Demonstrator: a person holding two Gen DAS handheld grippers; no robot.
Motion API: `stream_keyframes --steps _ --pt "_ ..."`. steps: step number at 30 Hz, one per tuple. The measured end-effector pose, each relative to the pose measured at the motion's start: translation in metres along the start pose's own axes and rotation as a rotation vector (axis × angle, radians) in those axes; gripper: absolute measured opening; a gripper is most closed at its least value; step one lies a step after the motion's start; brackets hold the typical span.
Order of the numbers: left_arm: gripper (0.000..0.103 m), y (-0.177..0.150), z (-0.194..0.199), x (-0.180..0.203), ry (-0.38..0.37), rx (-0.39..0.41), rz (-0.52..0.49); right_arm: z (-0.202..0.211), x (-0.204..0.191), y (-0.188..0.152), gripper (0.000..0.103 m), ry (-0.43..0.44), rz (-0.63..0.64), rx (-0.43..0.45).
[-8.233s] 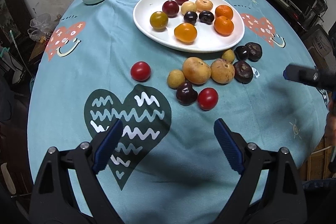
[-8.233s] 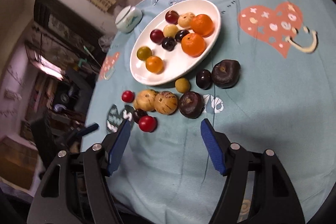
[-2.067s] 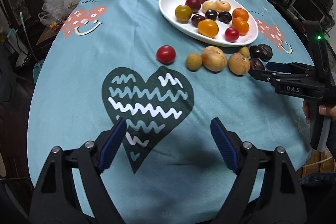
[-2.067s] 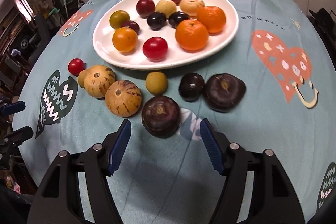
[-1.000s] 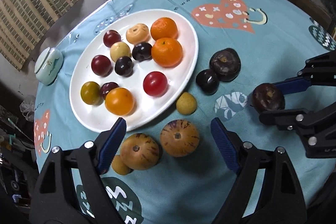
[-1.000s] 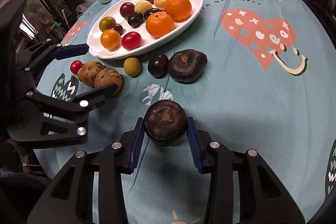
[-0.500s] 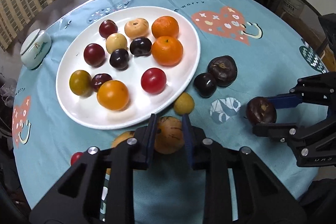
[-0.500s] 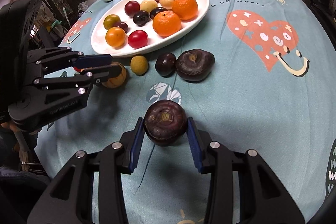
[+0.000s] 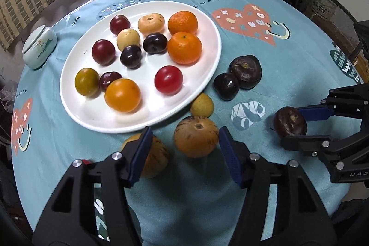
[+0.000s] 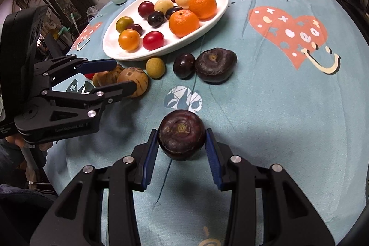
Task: Organize fruits
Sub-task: 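Grasp a beige round fruit with the left tool while the right tool holds the plum, then carry both fruits onto the plate and open both tools to release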
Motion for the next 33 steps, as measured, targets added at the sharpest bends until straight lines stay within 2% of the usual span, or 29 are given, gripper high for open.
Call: stream_keyframes --steps 4,5,6,7,12,15,19,22,25,30,33 --pt "0.06 0.003 -0.006 0.011 0.03 -0.009 -0.036 0.001 0.004 0.0 0.041 0.002 -0.009 -0.001" --pt "0.057 0.002 -0.009 0.011 0.033 -0.021 -0.034 0.001 0.005 0.0 0.041 0.003 -0.009 0.0" --pt "0.047 0.002 -0.013 0.011 0.026 -0.036 -0.025 0.001 0.005 0.0 0.041 0.003 -0.009 0.0" --pt "0.042 0.002 -0.015 0.011 0.021 -0.042 -0.016 0.001 0.006 0.0 0.041 0.002 -0.008 -0.002" --pt "0.041 -0.001 -0.01 0.008 0.038 -0.03 0.005 0.003 0.007 0.0 0.041 0.003 -0.002 0.0" --pt "0.041 -0.003 0.01 0.005 0.004 -0.004 0.033 0.004 0.008 0.002 0.041 0.007 -0.004 0.004" --pt "0.041 0.008 0.045 -0.007 -0.045 0.073 0.078 0.008 0.007 0.009 0.041 0.014 0.008 0.007" --pt "0.041 0.031 0.062 -0.032 -0.039 0.135 0.156 0.014 -0.002 0.031 0.041 0.025 0.05 0.034" --pt "0.041 0.054 0.067 -0.057 -0.013 0.172 0.229 0.025 -0.015 0.07 0.041 0.047 0.101 0.099" --pt "0.042 0.083 0.041 -0.086 0.084 0.12 0.26 0.027 -0.035 0.141 0.041 0.082 0.164 0.181" --pt "0.043 0.088 0.022 -0.098 0.126 0.077 0.262 0.008 -0.039 0.169 0.042 0.077 0.192 0.16"
Point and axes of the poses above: each gripper's, at about its wrist camera, not at the fingertips, and z roughly against the way its jaws point, x to its right, y to its top, the point moved 3 cm from there along -z, roughly the way its jaws point, and after that the axes turned 2 degrees about -z, right-handed, at the moved point
